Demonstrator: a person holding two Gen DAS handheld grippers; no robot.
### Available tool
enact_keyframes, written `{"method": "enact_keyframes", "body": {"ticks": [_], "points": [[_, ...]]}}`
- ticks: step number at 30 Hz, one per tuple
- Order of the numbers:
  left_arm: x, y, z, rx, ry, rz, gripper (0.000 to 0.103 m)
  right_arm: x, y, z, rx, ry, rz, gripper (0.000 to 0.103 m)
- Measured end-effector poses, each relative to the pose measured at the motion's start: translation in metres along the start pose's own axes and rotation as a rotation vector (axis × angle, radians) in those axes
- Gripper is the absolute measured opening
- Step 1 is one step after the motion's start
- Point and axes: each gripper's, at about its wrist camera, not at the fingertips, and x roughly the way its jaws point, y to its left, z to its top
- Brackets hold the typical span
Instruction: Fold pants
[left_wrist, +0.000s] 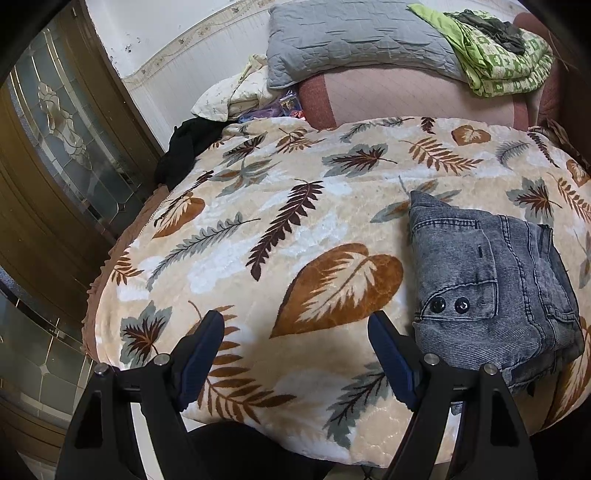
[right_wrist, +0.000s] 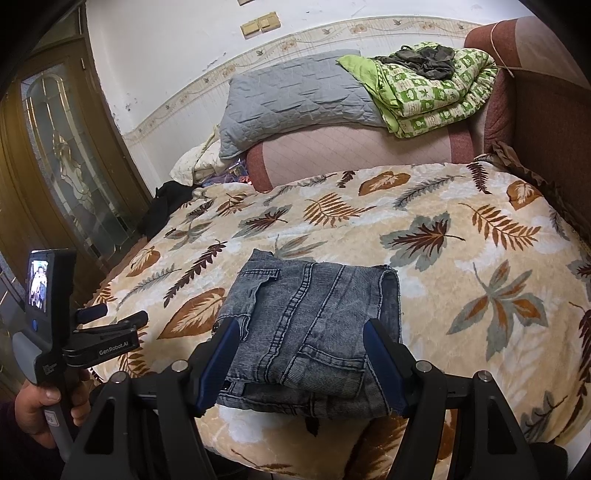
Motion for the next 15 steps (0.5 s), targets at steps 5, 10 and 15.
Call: {"method": "enact_keyframes", "body": {"ticks": [5, 10, 15], "points": [[-0.0001, 0.0003, -0.0002, -0.001, 0.002, -0.001, 0.081, 0.0004, 0.0, -0.0008, 0.003, 0.001, -0.002, 0.073], [-0.0007, 0.0005, -0.0007, 0.0, 0.002, -0.003, 0.081, 0.0002, -0.0003, -0.0009, 0.003, 0.002, -0.001, 0.073], [-0.0009, 0.0008, 0.0002, -0.002, 0.001, -0.003, 0.081, -0.0014, 0.0019, -0.0002, 0.0, 0.0, -0.001, 0.073]]}}
